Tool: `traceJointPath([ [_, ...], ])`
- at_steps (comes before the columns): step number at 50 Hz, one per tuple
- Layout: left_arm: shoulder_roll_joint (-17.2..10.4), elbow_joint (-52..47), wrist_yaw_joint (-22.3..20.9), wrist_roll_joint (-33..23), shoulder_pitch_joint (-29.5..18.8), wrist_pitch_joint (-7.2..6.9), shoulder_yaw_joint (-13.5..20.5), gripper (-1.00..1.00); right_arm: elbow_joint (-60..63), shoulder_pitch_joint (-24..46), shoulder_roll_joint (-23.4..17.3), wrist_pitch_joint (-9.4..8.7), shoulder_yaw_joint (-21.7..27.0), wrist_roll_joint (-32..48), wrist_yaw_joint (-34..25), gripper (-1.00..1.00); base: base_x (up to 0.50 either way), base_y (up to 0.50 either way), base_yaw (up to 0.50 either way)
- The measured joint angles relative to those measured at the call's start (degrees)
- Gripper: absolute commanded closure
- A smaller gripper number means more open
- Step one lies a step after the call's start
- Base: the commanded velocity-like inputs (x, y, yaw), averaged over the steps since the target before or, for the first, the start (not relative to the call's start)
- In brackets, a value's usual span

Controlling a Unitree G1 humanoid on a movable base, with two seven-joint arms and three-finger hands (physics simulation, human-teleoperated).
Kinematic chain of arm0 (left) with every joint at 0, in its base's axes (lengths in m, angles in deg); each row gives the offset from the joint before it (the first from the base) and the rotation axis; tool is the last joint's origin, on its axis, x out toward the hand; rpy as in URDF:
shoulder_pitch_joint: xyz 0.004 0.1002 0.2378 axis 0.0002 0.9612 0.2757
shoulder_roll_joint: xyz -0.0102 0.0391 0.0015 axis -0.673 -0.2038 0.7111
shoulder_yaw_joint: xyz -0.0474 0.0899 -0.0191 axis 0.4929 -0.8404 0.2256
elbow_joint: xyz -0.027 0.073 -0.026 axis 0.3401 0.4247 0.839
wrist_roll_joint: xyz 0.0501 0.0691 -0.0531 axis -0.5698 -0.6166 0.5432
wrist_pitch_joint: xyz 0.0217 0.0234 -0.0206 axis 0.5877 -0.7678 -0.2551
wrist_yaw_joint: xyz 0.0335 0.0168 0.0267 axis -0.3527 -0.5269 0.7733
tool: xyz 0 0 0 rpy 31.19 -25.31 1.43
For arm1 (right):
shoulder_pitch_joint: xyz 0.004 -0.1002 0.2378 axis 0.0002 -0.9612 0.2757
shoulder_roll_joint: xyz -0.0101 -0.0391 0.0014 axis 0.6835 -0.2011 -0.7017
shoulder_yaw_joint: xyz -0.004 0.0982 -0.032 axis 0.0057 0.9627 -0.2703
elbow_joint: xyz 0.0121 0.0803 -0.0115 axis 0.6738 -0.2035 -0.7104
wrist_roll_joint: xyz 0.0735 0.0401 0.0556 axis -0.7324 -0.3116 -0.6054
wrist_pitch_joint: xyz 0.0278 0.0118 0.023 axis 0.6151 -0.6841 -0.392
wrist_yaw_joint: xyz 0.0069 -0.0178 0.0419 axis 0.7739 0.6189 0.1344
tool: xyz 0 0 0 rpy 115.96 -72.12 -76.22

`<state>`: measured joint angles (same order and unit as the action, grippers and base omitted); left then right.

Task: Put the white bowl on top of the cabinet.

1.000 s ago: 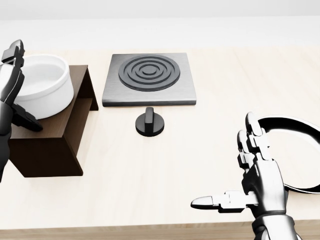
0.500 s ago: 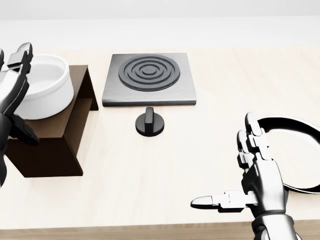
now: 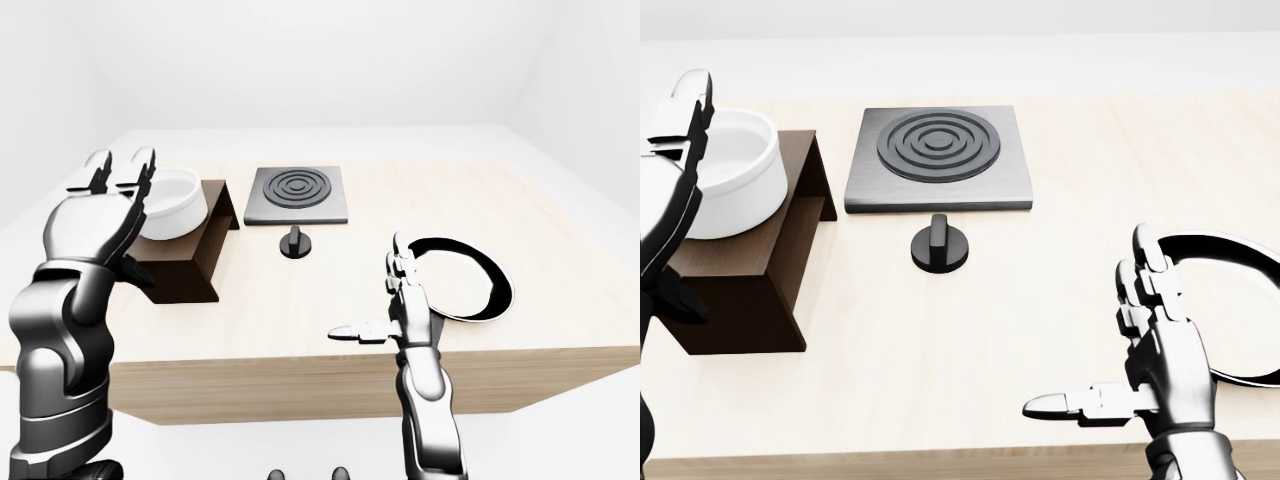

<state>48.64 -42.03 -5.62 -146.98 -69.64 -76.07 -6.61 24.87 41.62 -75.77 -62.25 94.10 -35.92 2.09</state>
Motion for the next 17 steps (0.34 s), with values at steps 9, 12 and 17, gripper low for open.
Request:
traceJointPath([
  [9, 3.2, -6.6, -1.1, -2.2, 2.3, 0.00, -0.8, -1.00, 0.3, -0.1, 0.1, 0.00, 0.0, 0.0, 0.0, -1.00, 0.00, 0.00, 0.00],
  [12, 4.0, -8.2, -1.3, -2.5, 2.6, 0.00, -1.1, -1.00, 0.5, -0.2, 0.1, 0.00, 0.0, 0.0, 0.0, -1.00, 0.00, 0.00, 0.00],
  [17, 5.1, -10.5, -1.3, -1.6, 2.1, 0.00, -1.4, -1.00, 0.7, -0.3, 0.1, 0.00, 0.0, -0.1, -0.1, -1.00, 0.00, 0.00, 0.00],
])
